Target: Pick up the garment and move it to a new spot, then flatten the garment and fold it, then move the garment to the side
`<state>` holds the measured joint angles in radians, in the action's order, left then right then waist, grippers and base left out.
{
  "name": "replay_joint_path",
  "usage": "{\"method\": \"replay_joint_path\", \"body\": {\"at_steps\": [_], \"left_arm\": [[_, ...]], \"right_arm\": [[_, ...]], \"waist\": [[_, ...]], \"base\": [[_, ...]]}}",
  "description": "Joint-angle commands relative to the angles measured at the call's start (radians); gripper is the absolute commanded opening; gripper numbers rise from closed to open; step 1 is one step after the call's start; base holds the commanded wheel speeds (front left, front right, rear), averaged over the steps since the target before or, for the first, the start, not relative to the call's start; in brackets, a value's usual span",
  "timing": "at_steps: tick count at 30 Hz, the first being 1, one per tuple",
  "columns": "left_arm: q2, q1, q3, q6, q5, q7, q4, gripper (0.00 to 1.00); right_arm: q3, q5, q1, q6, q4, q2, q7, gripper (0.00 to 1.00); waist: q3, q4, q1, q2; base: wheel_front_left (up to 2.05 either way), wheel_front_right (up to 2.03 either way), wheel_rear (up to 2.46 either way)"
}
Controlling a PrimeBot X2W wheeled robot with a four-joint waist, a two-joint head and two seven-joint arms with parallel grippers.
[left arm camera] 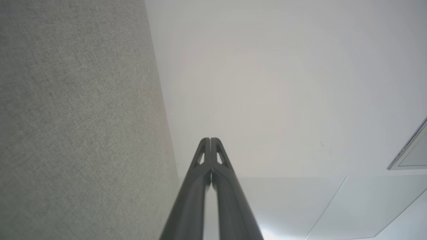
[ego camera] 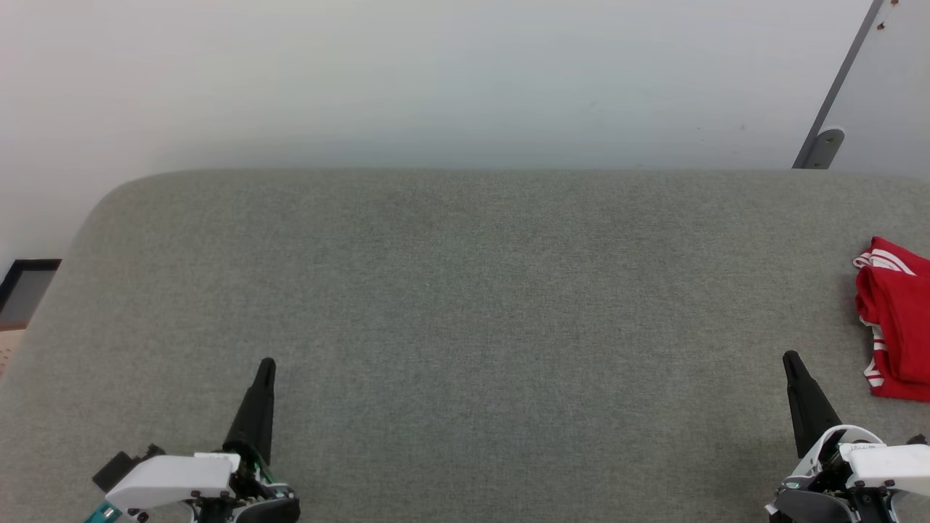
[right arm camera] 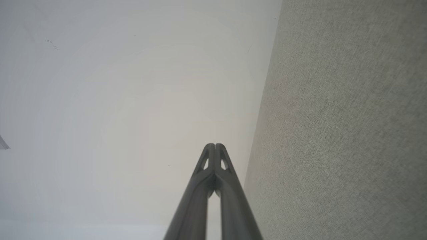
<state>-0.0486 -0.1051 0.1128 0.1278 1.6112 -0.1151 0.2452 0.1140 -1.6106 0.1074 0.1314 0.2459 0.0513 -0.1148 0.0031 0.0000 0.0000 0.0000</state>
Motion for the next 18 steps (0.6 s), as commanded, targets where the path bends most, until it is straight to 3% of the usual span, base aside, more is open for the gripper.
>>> {"method": "replay_joint_path", "body": {"at_steps": [1, 18], "left_arm": [[0.0, -0.009, 0.002, 0.005, 0.003, -0.002, 0.001, 0.0], [0.0, -0.009, 0.002, 0.005, 0.003, -0.002, 0.001, 0.0]], "right_arm": [[0.001, -0.004, 0.003, -0.001, -0.002, -0.003, -0.002, 0.0], [0.0, -0.004, 0.003, -0.001, -0.002, -0.003, -0.002, 0.0]], "waist": [[0.0, 0.0, 0.0, 0.0], [0.0, 0.0, 0.0, 0.0]], "base": [[0.0, 0.0, 0.0], [0.0, 0.0, 0.0]]}}
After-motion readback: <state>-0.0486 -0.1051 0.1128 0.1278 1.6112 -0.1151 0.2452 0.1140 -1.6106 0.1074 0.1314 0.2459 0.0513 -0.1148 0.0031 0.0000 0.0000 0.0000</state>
